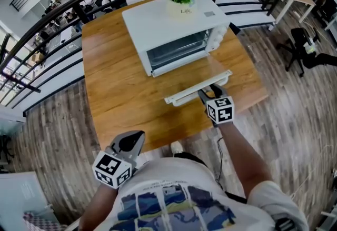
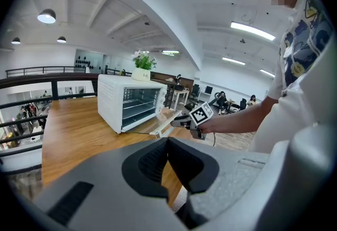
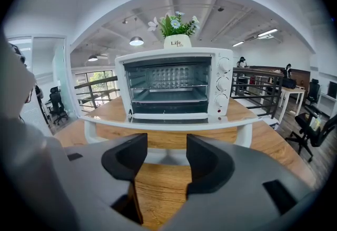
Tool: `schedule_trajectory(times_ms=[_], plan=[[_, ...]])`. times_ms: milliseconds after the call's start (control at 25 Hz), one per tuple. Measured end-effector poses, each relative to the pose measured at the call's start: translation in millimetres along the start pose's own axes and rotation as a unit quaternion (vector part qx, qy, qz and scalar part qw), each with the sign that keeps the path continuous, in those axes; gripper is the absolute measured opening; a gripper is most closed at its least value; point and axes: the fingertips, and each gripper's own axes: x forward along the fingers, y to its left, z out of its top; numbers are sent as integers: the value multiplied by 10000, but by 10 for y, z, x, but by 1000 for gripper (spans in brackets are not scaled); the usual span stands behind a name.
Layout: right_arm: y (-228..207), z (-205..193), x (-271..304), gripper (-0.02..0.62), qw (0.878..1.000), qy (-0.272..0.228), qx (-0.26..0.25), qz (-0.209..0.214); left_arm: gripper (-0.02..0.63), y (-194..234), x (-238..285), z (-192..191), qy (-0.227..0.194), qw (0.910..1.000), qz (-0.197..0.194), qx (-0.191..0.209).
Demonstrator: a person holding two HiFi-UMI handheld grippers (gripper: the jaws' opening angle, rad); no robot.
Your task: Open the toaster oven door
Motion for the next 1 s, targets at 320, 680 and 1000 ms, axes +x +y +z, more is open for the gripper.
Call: schedule_trajectory(times_ms=[320,680,1000], plan=[[-14,-171,55,232,9999,112,8,-39,3,1,12,17,-10,10000,-22,29],[-9,-299,69,229,9998,176,32,-76,3,-7,11,7,11,10000,-34,4],[-24,-425,117,225,9997,231,47,-63,3,0,31,31,8,10000,-16,38]])
